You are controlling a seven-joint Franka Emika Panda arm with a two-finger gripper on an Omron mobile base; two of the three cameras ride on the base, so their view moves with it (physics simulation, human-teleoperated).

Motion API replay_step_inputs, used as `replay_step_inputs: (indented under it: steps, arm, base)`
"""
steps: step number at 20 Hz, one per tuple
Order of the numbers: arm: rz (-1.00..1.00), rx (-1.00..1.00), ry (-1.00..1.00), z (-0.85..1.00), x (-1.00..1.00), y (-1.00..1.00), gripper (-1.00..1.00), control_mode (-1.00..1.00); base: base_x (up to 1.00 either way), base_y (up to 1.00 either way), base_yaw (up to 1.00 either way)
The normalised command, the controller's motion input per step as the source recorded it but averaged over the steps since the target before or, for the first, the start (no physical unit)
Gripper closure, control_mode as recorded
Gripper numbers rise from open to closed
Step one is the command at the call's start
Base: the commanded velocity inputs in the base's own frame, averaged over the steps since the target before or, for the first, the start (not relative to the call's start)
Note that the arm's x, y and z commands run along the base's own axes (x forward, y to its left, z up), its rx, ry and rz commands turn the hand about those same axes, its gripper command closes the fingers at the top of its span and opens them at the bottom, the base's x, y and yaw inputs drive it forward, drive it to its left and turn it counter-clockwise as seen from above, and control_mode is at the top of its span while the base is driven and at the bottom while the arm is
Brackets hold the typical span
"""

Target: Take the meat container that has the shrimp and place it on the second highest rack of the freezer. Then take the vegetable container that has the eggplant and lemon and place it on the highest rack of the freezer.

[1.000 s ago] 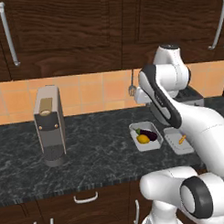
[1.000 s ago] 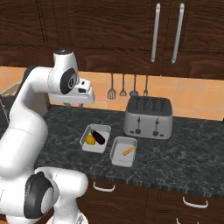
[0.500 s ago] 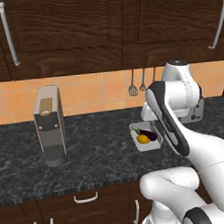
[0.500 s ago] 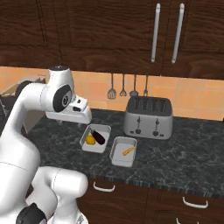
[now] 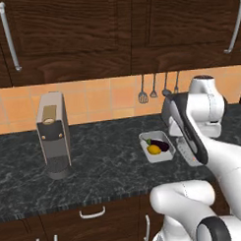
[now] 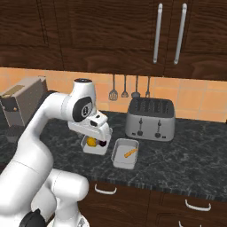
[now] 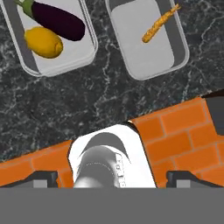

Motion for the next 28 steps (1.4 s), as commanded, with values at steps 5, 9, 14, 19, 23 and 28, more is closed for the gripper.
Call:
replay_step_inputs:
  steps: [5,9,14,19,23,28]
  arm:
    - [-0.40,0.00,0.18,-0.15,0.12,-0.54,-1.00,-1.00]
    - [-0.54,0.00,0.19,-0.25,0.11,-0.37,-1.00,-1.00]
    - [-0.51,0.05,0.13,-0.34,0.22,-0.38,-1.00,-1.00]
    - [-0.44,0.00,0.15,-0.29,0.38,-0.05,-1.00,-1.00]
    - [-0.20,-0.01,0.05,-0.31,0.18,-0.29,-1.00,-1.00]
    - [0.00,0.00,-0.01,-0.39,0.00,-0.55,-1.00,-1.00]
  base:
    - [0.00,0.00,0.00]
    - [0.00,0.00,0.00]
    - [0.00,0.00,0.00]
    - [0.00,0.00,0.00]
    - [0.00,0.00,0.00]
    - [0.00,0.00,0.00]
